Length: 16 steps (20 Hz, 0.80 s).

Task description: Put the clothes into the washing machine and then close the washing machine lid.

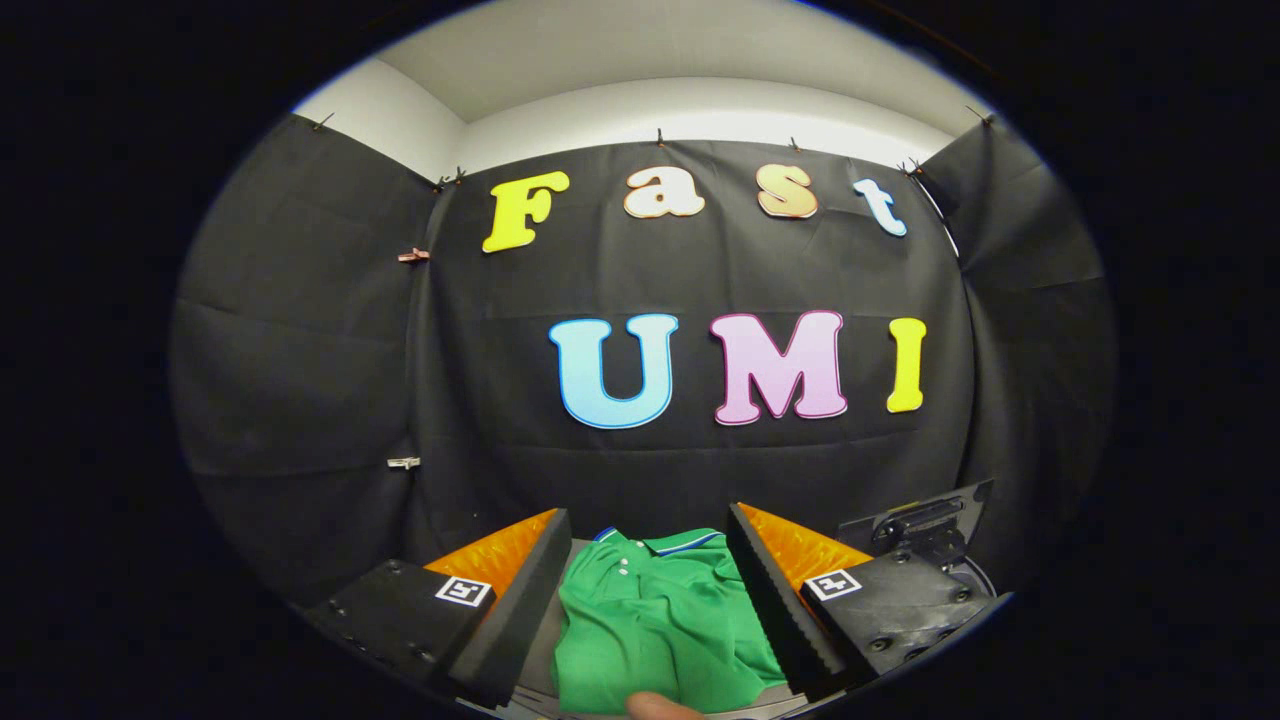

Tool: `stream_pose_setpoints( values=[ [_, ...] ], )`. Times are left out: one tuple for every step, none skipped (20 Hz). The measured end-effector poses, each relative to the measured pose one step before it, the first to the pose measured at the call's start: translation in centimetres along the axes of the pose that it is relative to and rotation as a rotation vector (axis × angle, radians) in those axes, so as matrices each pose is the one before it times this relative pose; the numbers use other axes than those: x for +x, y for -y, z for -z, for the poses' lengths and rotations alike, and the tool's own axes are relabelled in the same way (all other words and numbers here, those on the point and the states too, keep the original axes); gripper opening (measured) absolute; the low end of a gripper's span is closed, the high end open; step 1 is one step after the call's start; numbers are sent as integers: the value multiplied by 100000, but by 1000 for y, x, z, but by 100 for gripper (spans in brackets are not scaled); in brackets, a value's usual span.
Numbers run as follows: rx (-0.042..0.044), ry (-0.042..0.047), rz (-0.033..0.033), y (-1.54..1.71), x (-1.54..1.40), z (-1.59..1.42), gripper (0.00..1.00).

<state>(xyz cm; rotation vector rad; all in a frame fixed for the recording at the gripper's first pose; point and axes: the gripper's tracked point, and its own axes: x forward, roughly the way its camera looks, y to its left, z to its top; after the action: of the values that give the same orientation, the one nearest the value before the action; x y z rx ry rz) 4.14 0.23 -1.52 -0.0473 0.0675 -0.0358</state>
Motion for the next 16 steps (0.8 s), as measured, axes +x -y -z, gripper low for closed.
stream_pose_setpoints(
  values=[
    [30,-1441,116,-114,539,231,98],
    [-195,-1755,201,-8,538,262,98],
    [-242,-2122,-498,-220,471,311,98],
    [-716,-2733,-926,-337,416,370,98],
    [-1417,-2569,-237,-127,479,368,98],
    [-1132,-1823,-89,-57,469,39,98],
    [-1173,-1449,620,3,526,61,98],
    [-983,-1956,345,13,549,144,98],
    [-690,-3593,-1051,-465,605,641,98],
    [-486,-5206,118,-105,539,886,98],
    [983,-4839,-102,18,535,847,98],
    [1961,-3833,88,-86,596,569,98],
    [1369,-3924,-115,-48,537,600,98],
    [1290,-3201,834,227,583,518,97],
    [1502,-2890,847,115,826,285,98],
    [590,-3563,411,-45,836,492,98]
  ],
)
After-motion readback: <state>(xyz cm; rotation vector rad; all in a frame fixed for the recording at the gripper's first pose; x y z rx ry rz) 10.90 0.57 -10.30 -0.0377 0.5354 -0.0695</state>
